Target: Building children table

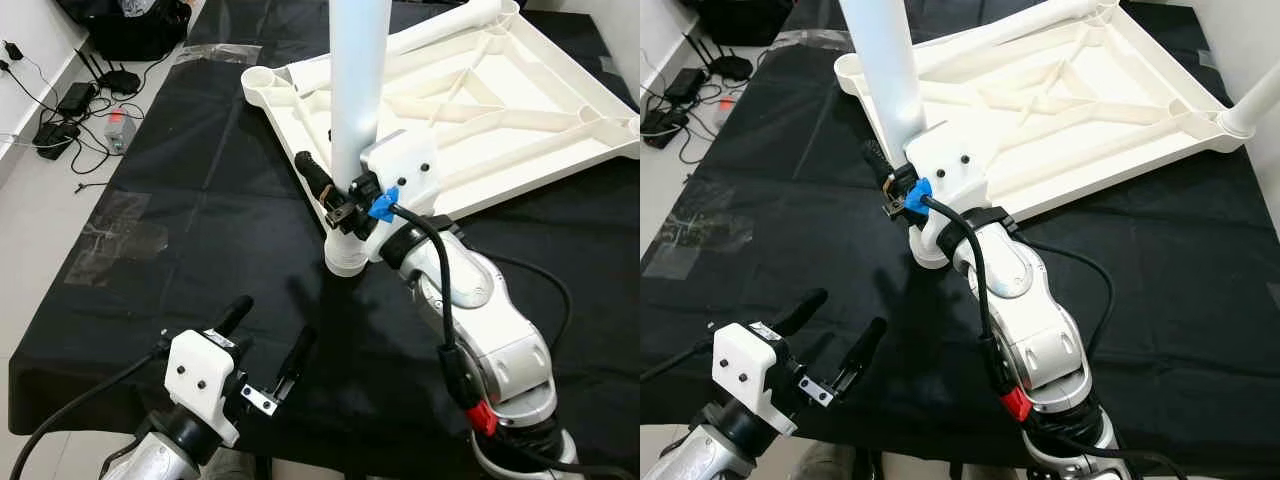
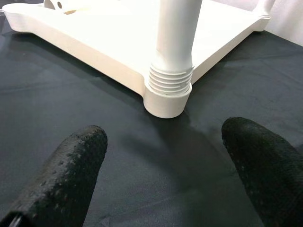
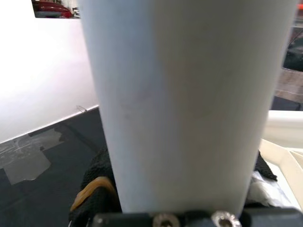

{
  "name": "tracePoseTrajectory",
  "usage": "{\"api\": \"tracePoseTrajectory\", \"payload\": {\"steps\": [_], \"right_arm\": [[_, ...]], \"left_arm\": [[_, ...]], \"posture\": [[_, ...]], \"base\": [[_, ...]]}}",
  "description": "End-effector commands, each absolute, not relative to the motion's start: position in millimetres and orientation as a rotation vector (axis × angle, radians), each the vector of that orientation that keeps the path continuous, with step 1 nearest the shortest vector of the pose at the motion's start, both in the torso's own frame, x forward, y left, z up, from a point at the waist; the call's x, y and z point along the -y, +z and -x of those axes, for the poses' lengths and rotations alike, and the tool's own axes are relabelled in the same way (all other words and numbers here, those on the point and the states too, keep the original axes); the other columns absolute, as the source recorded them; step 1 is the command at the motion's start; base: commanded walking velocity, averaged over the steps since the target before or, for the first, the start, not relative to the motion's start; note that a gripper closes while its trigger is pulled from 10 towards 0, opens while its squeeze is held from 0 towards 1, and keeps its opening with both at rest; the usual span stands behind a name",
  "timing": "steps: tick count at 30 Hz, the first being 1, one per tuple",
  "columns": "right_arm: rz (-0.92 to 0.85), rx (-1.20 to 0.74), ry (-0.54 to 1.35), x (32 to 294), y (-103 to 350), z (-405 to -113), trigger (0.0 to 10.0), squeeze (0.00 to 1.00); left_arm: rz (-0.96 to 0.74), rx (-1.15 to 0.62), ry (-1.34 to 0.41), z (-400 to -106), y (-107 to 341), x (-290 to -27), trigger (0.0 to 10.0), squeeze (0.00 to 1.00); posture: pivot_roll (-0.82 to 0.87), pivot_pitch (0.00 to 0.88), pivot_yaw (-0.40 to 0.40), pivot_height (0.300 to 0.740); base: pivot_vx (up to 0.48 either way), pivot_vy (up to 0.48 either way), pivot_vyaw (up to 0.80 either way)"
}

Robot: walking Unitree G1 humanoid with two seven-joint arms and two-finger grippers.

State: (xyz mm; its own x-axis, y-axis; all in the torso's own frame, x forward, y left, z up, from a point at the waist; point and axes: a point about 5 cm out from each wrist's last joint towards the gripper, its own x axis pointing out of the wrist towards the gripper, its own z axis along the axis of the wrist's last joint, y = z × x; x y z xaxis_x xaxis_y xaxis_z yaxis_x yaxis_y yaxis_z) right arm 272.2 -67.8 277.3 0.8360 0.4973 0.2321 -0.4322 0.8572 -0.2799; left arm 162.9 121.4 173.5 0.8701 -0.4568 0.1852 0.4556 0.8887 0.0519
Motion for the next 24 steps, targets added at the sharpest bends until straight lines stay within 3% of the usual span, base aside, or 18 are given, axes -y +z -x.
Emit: {"api": "tracePoseTrajectory", "payload": {"steps": [1,13,24], "right_arm": [[0.233,0.033,0.416,77,232,-284,10.0,0.0],[0.076,-0.027,0.169,97,223,-287,10.0,0.0],[0.091,-0.032,0.125,95,219,-282,10.0,0.0]], "left_arm": [[-0.01,0.183,-0.475,-162,169,-121,10.0,0.0],[-0.015,0.185,-0.475,-162,168,-121,10.0,0.0],[-0.02,0.188,-0.473,-162,169,-121,10.0,0.0]], "posture": [[0.0,0.284,-0.025,0.74],[0.01,0.291,-0.016,0.74],[0.02,0.292,-0.012,0.74]], "base": [[0.0,0.0,0.0],[0.0,0.0,0.0],[0.0,0.0,0.0]]}}
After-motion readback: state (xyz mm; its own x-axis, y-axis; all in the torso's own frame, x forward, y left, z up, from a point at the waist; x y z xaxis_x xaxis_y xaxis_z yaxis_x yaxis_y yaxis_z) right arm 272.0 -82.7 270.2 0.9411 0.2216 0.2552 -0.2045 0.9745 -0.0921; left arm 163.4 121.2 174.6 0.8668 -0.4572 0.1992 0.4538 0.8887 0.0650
